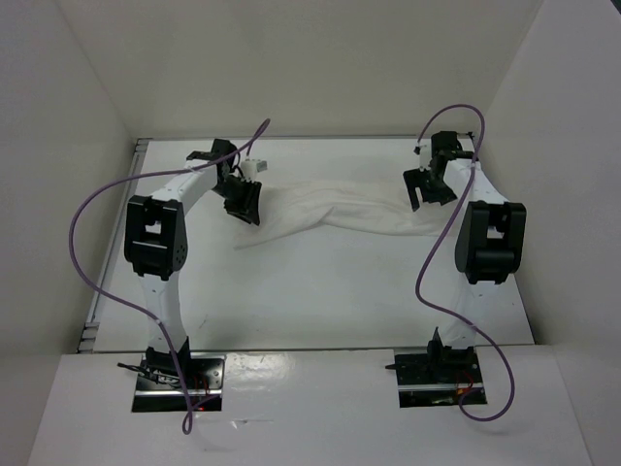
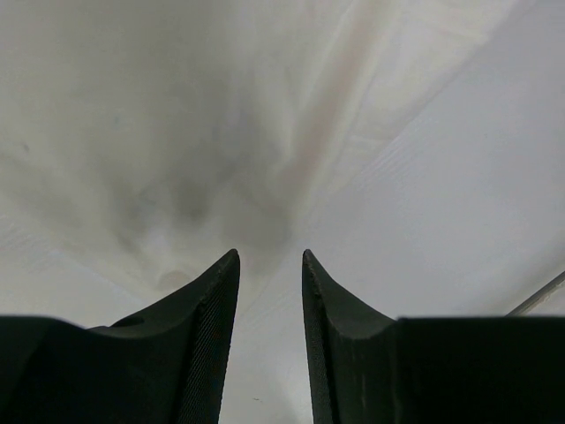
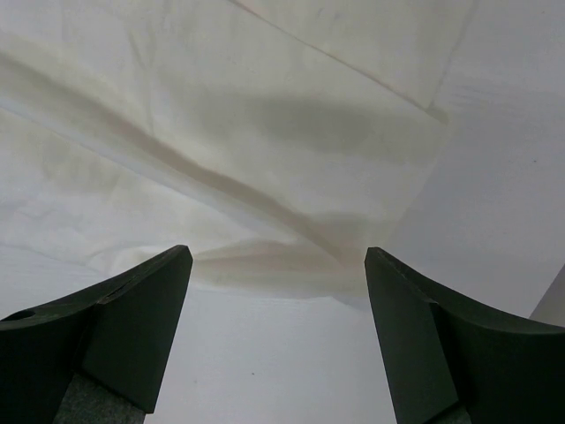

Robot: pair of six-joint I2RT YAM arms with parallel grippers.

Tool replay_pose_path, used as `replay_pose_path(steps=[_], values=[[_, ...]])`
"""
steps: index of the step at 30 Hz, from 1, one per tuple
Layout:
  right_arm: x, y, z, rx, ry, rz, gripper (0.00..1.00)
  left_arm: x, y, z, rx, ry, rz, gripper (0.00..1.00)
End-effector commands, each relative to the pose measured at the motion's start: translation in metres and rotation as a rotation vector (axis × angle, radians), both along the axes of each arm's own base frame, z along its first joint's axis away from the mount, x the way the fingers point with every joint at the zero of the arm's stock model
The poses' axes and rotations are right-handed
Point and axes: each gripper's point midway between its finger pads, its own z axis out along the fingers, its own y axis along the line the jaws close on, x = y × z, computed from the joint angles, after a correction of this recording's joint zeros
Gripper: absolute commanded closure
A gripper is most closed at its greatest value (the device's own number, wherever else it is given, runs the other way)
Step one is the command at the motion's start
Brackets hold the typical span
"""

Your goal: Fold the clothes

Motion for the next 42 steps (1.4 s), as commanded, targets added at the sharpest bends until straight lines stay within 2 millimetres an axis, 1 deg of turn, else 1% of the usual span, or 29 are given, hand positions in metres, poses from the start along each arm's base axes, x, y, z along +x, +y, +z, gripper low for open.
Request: replay_pose_path(steps=[1,2,3,4,7,8,9,10,12,13,14,16,20,22,25,26,27,29,30,31,32,34,36,37,38,39,40,41,42], values=[[0.014,-0.001,0.004,0.018,-0.051,-0.032,0.12,-0.013,-0.008,-0.008,-0.023,0.054,-0.017,0.58],[0.014,-0.001,0.000,0.018,-0.040,-0.032,0.12,-0.017,-0.007,-0.016,-0.018,0.073,-0.026,0.58],[0.011,0.003,-0.003,0.019,-0.031,-0.023,0.12,-0.016,-0.005,-0.017,-0.009,0.072,-0.024,0.58],[0.010,0.003,-0.013,0.020,-0.014,-0.023,0.12,-0.021,-0.003,-0.025,0.003,0.095,-0.022,0.58],[0.005,0.001,-0.026,0.005,0.007,-0.019,0.12,-0.031,0.000,-0.035,0.018,0.126,-0.028,0.58],[0.001,0.000,-0.029,-0.003,0.018,-0.022,0.12,-0.037,0.005,-0.041,0.043,0.144,-0.023,0.58],[-0.002,0.000,-0.035,-0.003,0.027,-0.022,0.12,-0.039,0.007,-0.044,0.054,0.152,-0.021,0.58],[-0.005,0.000,-0.037,-0.007,0.037,-0.011,0.12,-0.037,0.007,-0.044,0.053,0.143,-0.021,0.58],[-0.012,-0.004,-0.045,-0.029,0.058,-0.021,0.12,-0.046,0.010,-0.052,0.067,0.166,-0.028,0.58],[-0.015,-0.005,-0.048,-0.032,0.068,-0.013,0.12,-0.044,0.010,-0.052,0.065,0.157,-0.028,0.58],[-0.018,-0.006,-0.053,-0.041,0.074,-0.017,0.12,-0.048,0.013,-0.056,0.085,0.168,-0.025,0.58],[-0.021,-0.008,-0.054,-0.055,0.074,-0.013,0.12,-0.049,0.015,-0.059,0.094,0.168,-0.023,0.58],[-0.032,-0.022,-0.059,-0.089,0.081,-0.036,0.12,-0.048,0.019,-0.061,0.119,0.161,-0.029,0.58],[-0.035,-0.033,-0.059,-0.130,0.082,-0.037,0.12,-0.046,0.025,-0.062,0.132,0.150,-0.038,0.58],[-0.042,-0.050,-0.061,-0.176,0.085,-0.051,0.12,-0.045,0.042,-0.064,0.154,0.155,-0.043,0.61],[-0.039,-0.056,-0.056,-0.177,0.064,-0.066,0.12,-0.042,0.046,-0.061,0.155,0.145,-0.049,0.61],[-0.040,-0.058,-0.055,-0.192,0.067,-0.057,0.12,-0.040,0.055,-0.060,0.168,0.149,-0.045,0.61],[-0.039,-0.069,-0.051,-0.198,0.053,-0.070,0.12,-0.035,0.065,-0.057,0.181,0.128,-0.063,0.61],[-0.037,-0.072,-0.049,-0.217,0.047,-0.063,0.12,-0.031,0.076,-0.054,0.193,0.118,-0.065,0.61],[-0.038,-0.074,-0.048,-0.231,0.050,-0.058,0.12,-0.028,0.082,-0.055,0.206,0.115,-0.063,0.62],[-0.039,-0.078,-0.048,-0.231,0.051,-0.067,0.12,-0.030,0.090,-0.053,0.206,0.127,-0.054,0.62],[-0.037,-0.076,-0.046,-0.222,0.049,-0.053,0.12,-0.030,0.099,-0.055,0.208,0.141,-0.068,0.62],[-0.038,-0.072,-0.044,-0.204,0.065,-0.034,0.12,-0.035,0.103,-0.056,0.191,0.164,-0.077,0.62],[-0.041,-0.068,-0.046,-0.179,0.076,-0.021,0.12,-0.042,0.102,-0.053,0.163,0.184,-0.099,0.62],[-0.040,-0.066,-0.044,-0.174,0.079,-0.004,0.12,-0.045,0.101,-0.053,0.153,0.192,-0.110,0.62],[-0.044,-0.062,-0.043,-0.152,0.102,0.017,0.12,-0.047,0.099,-0.052,0.141,0.197,-0.123,0.64],[-0.046,-0.060,-0.041,-0.144,0.116,0.041,0.11,-0.048,0.099,-0.044,0.142,0.183,-0.130,0.64],[-0.043,-0.058,-0.030,-0.137,0.099,0.044,0.11,-0.046,0.103,-0.039,0.143,0.168,-0.120,0.65],[-0.045,-0.053,-0.021,-0.111,0.096,0.069,0.11,-0.042,0.101,-0.031,0.136,0.142,-0.119,0.65]])
